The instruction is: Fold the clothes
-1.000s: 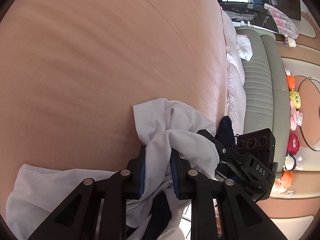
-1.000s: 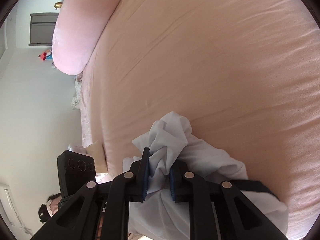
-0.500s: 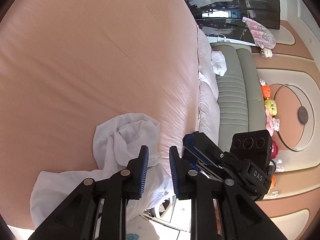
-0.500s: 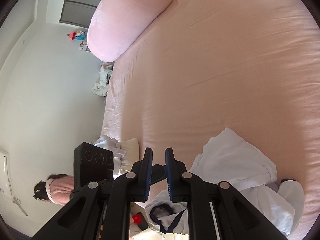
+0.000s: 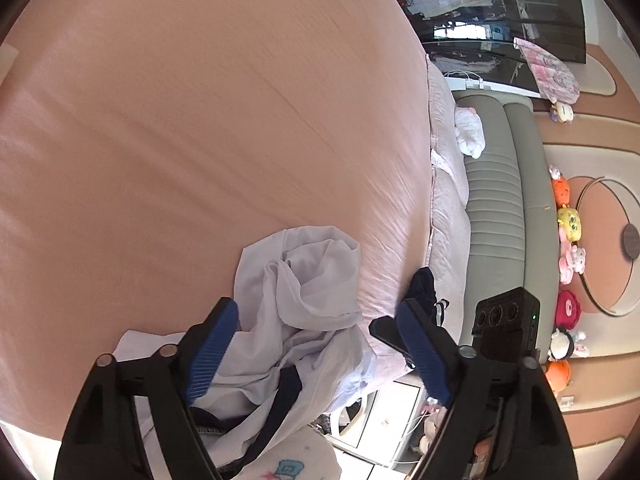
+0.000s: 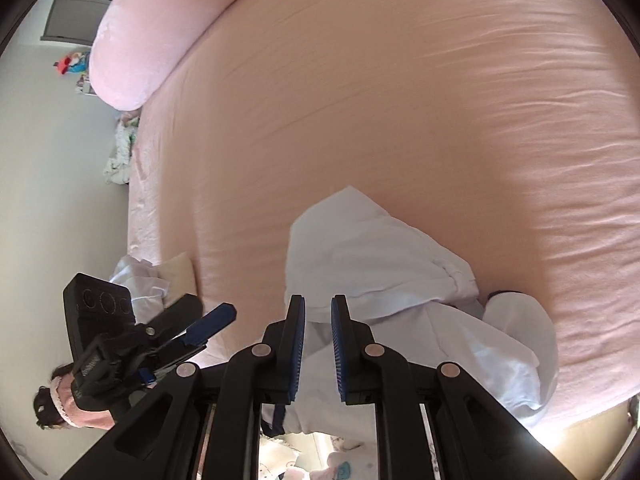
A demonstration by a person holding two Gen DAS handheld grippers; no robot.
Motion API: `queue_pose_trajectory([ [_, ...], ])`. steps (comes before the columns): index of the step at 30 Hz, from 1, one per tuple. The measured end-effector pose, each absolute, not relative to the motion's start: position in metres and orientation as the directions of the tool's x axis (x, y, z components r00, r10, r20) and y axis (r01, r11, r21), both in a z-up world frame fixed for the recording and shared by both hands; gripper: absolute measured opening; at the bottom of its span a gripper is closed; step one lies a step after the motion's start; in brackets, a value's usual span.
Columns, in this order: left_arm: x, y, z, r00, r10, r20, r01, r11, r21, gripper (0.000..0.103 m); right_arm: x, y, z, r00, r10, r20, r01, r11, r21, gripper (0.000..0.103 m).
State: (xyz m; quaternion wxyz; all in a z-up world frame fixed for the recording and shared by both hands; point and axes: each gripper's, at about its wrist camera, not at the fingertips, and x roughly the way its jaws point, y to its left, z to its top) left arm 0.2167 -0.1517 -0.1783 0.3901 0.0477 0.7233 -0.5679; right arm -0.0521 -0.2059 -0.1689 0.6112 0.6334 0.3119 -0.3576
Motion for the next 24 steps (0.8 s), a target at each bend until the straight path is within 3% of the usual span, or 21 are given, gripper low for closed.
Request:
queue_pose_trajectory([
  [2,0.218,-0.151,-0.186,-0.704,-0.367,-0.608,0.478,0.388,-0.788,0.083,-0.056,-0.203,-0.172,0.530,-0.017,-0.848,0.846,-0.057,0.530,0.017],
  [4,0.219,-0.151,-0.194,-0.711,-0.358,-0.605,0.457,0.419,-0.785,0.083,-0.061,-0.201,-0.176,0.524,-0.008,-0.852,0.849,-0.075,0.523,0.042],
  [5,0.220,-0.151,-0.195,-0.708,-0.356,-0.611,0.459,0.425,-0.780,0.083,-0.065,-0.200,-0.178,0.523,-0.010,-0.852,0.848,-0.090,0.522,0.061],
  [6,0.220,-0.151,-0.197,-0.705,-0.353,-0.615,0.461,0.430,-0.776,0.083,-0.070,-0.201,-0.181,0.532,-0.016,-0.847,0.841,-0.107,0.530,0.066],
  [24,0.197,-0.177,-0.240,-0.731,-0.227,-0.644,0.486,0.489,-0.724,0.083,-0.097,-0.209,-0.251,0.682,-0.061,-0.729,0.649,-0.408,0.642,0.066],
])
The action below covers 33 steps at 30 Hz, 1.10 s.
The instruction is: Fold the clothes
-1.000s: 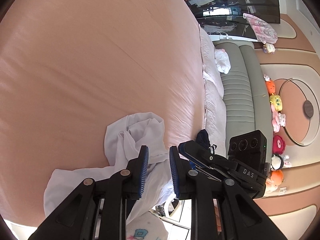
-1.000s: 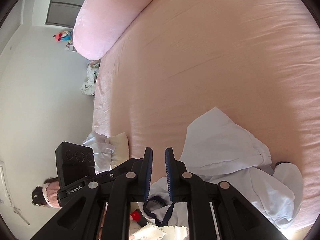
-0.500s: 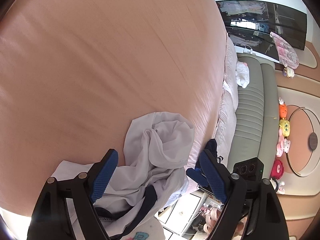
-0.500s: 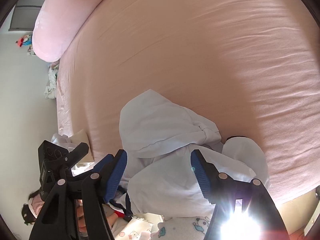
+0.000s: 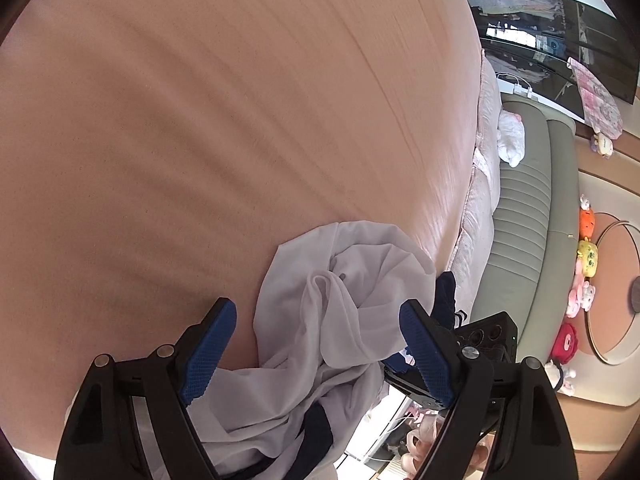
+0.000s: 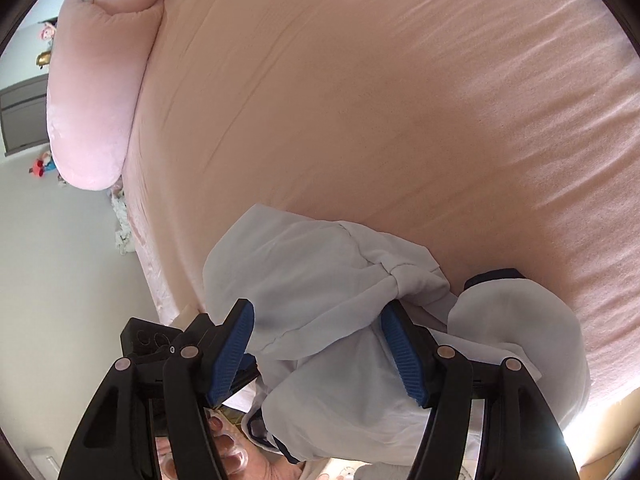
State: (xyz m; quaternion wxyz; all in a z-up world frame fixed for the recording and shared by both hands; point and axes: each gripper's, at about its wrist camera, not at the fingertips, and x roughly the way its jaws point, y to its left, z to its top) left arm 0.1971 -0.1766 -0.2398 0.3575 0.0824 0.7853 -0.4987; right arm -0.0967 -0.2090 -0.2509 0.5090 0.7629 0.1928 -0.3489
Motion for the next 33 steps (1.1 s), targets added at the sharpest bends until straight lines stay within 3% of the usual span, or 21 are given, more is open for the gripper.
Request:
queue_pose_trajectory([
  [12,0.184,-0.190,-0.246,-0.733,-0.210,-0.647,0.488,0.499,-0.716,0.083,-0.089,-0.220,-0.282,0.691,-0.023,-0.722,0.606,-0.527,0.597,0.066],
  [20,0.172,-0.182,-0.240,-0.689,-0.254,-0.679,0.541,0.444,-0.715,0.083,-0.082,-0.217,-0.281,0.694,-0.098,-0.713,0.514,-0.626,0.586,0.067],
  [22,0.167,-0.179,-0.239,-0.666,-0.262,-0.699,0.563,0.438,-0.701,0.076,-0.081,-0.216,-0.281,0.702,-0.114,-0.703,0.494,-0.633,0.596,0.067],
  [24,0.163,-0.174,-0.238,-0.627,-0.272,-0.730,0.594,0.439,-0.674,0.060,-0.083,-0.213,-0.281,0.702,-0.114,-0.703,0.494,-0.633,0.596,0.067],
  [27,0.160,-0.169,-0.237,-0.573,-0.286,-0.768,0.631,0.443,-0.636,0.047,-0.074,-0.212,-0.279,0.693,-0.135,-0.708,0.507,-0.607,0.612,0.067],
  [31,0.162,-0.160,-0.245,-0.597,-0.310,-0.740,0.581,0.468,-0.666,0.045,-0.061,-0.204,-0.287,0.659,-0.195,-0.726,0.540,-0.550,0.637,0.066],
  [32,0.164,-0.158,-0.247,-0.612,-0.315,-0.726,0.563,0.472,-0.679,0.045,-0.061,-0.199,-0.287,0.642,-0.202,-0.739,0.556,-0.541,0.631,0.058],
  [33,0.166,-0.157,-0.249,-0.630,-0.317,-0.709,0.543,0.474,-0.694,0.046,-0.061,-0.193,-0.287,0.626,-0.209,-0.752,0.572,-0.532,0.624,0.039],
])
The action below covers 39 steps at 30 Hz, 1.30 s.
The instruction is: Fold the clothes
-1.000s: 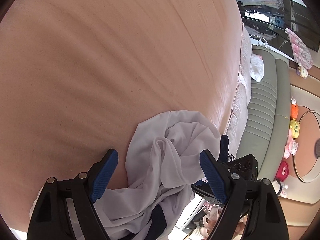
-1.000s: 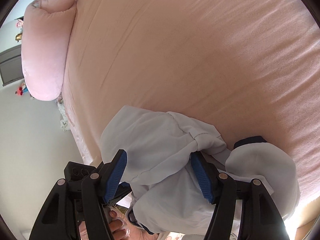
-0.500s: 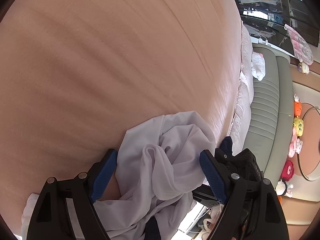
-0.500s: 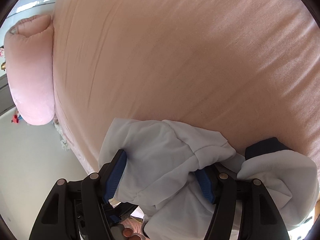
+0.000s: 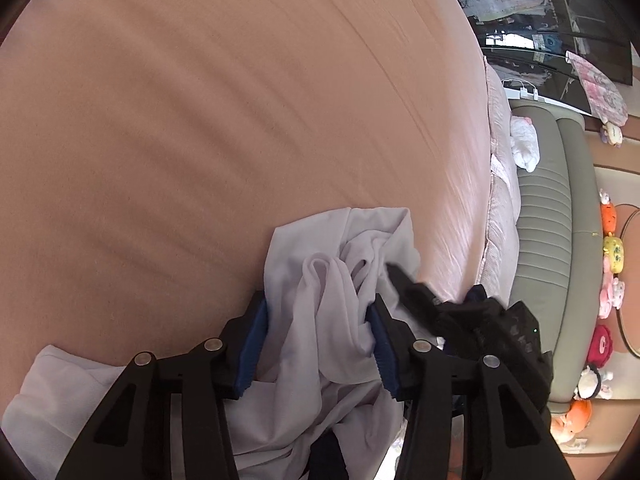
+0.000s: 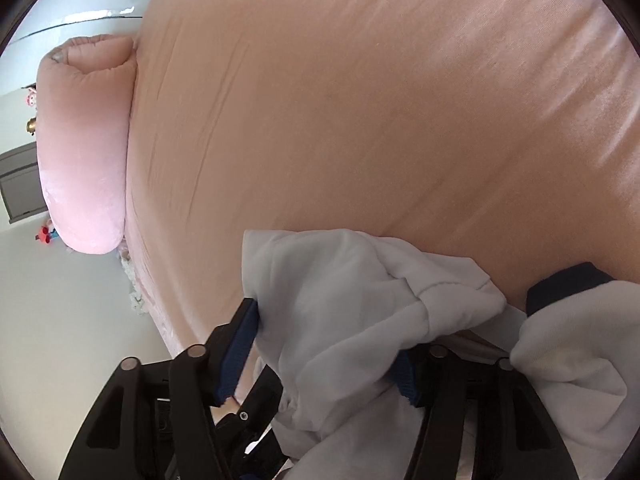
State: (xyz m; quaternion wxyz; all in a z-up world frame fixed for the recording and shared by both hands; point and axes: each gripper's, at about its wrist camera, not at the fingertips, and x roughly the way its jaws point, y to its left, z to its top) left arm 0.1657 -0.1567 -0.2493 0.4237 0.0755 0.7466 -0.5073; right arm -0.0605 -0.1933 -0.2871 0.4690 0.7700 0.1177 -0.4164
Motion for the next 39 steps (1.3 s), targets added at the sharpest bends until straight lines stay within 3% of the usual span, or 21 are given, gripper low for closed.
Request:
queue_pose_trajectory([
  [2,0.167,-0.156,-0.254,-0.678,-0.314,-0.665,0.497,0.472,-0.728,0.052,-0.066,-0.183,-0.292,0.607,-0.219,-0.764,0.577,-0.540,0.613,0.015],
  [3,0.167,-0.156,-0.256,-0.698,-0.317,-0.642,0.474,0.467,-0.747,0.055,-0.071,-0.180,-0.297,0.634,-0.243,-0.734,0.539,-0.541,0.645,0.011],
  [6,0.161,-0.162,-0.254,-0.747,-0.319,-0.584,0.433,0.434,-0.790,0.089,-0.086,-0.170,-0.318,0.726,-0.289,-0.624,0.405,-0.554,0.728,0.002],
  [8,0.149,-0.170,-0.250,-0.745,-0.282,-0.605,0.474,0.413,-0.777,0.101,-0.088,-0.170,-0.322,0.751,-0.289,-0.594,0.378,-0.550,0.745,0.002],
  [12,0.133,-0.180,-0.244,-0.702,-0.253,-0.665,0.543,0.414,-0.731,0.103,-0.088,-0.174,-0.310,0.713,-0.278,-0.643,0.476,-0.482,0.736,0.002],
  [16,0.143,-0.174,-0.251,-0.723,-0.328,-0.608,0.446,0.450,-0.773,0.102,-0.089,-0.176,-0.303,0.694,-0.296,-0.657,0.520,-0.425,0.741,0.002],
  [17,0.147,-0.172,-0.252,-0.722,-0.340,-0.602,0.427,0.466,-0.775,0.095,-0.089,-0.177,-0.303,0.694,-0.301,-0.654,0.521,-0.418,0.744,0.002],
  [19,0.156,-0.166,-0.258,-0.708,-0.349,-0.614,0.402,0.516,-0.757,0.071,-0.091,-0.183,-0.303,0.693,-0.295,-0.658,0.522,-0.424,0.740,0.002],
  [21,0.162,-0.161,-0.265,-0.699,-0.344,-0.627,0.379,0.565,-0.732,0.042,-0.089,-0.184,-0.302,0.684,-0.300,-0.665,0.531,-0.420,0.736,0.002],
  [24,0.167,-0.156,-0.269,-0.705,-0.341,-0.622,0.365,0.577,-0.731,0.025,-0.085,-0.185,-0.295,0.652,-0.312,-0.691,0.567,-0.404,0.718,0.002],
  [32,0.153,-0.167,-0.239,-0.668,-0.355,-0.654,0.478,0.468,-0.743,0.020,-0.057,-0.199,-0.247,0.510,-0.323,-0.797,0.780,-0.217,0.587,0.005],
  [37,0.156,-0.170,-0.221,-0.700,-0.397,-0.594,0.427,0.433,-0.794,0.017,-0.034,-0.211,-0.209,0.494,-0.350,-0.796,0.839,-0.046,0.542,0.005],
  [39,0.159,-0.168,-0.216,-0.723,-0.422,-0.547,0.377,0.423,-0.824,0.017,-0.043,-0.212,-0.203,0.547,-0.368,-0.752,0.798,-0.041,0.601,0.005],
])
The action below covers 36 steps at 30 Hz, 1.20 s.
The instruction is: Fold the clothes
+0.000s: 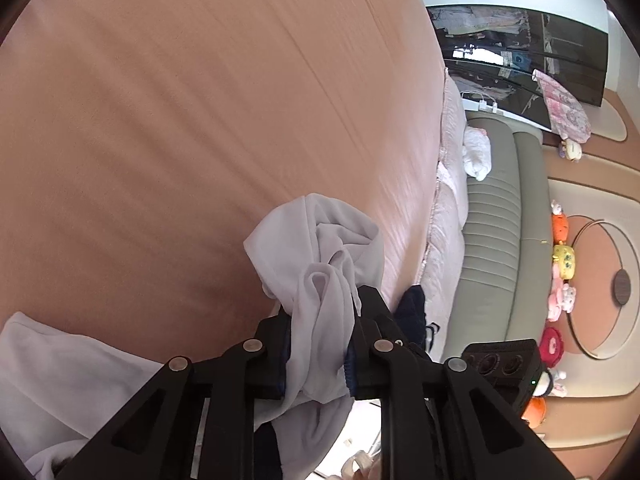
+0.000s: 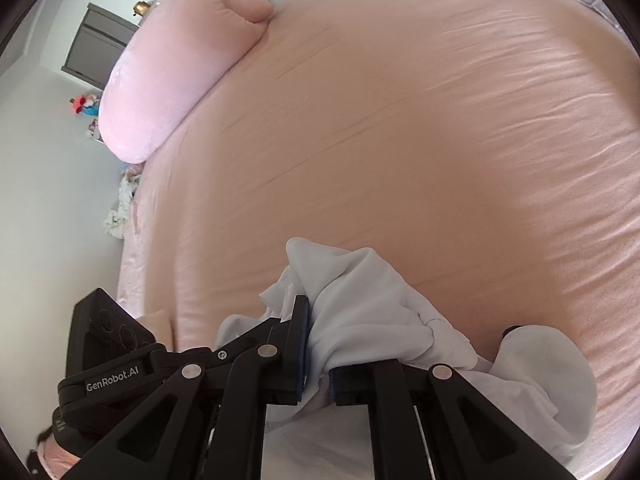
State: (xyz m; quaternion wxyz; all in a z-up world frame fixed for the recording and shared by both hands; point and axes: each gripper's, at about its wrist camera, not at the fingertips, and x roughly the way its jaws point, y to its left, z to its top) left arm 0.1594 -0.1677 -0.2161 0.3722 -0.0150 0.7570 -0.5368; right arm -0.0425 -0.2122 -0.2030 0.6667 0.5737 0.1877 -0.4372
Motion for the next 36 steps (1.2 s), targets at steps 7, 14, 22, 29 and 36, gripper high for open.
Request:
queue_pose_trajectory([
  [7,0.164,-0.165,-0.173,-0.735,-0.467,-0.492,0.374,0.326,-0.868,0.017,-0.044,-0.195,-0.161,0.618,-0.396,-0.679,0.742,0.007,0.670,0.005],
  [14,0.170,-0.166,-0.109,-0.769,-0.529,-0.359,0.329,0.154,-0.932,0.017,-0.042,-0.175,-0.102,0.657,-0.454,-0.602,0.708,0.097,0.700,0.006],
  [22,0.156,-0.160,-0.070,-0.747,-0.518,-0.417,0.462,0.048,-0.886,0.017,-0.053,-0.152,-0.054,0.666,-0.488,-0.565,0.707,0.170,0.686,0.006],
  [29,0.164,-0.142,-0.086,-0.756,-0.484,-0.441,0.464,0.080,-0.882,0.017,-0.070,-0.132,-0.062,0.659,-0.458,-0.596,0.722,0.165,0.672,0.006],
  [36,0.168,-0.116,-0.118,-0.750,-0.433,-0.500,0.485,0.152,-0.861,0.017,-0.080,-0.114,-0.116,0.652,-0.354,-0.671,0.730,0.052,0.682,0.006],
])
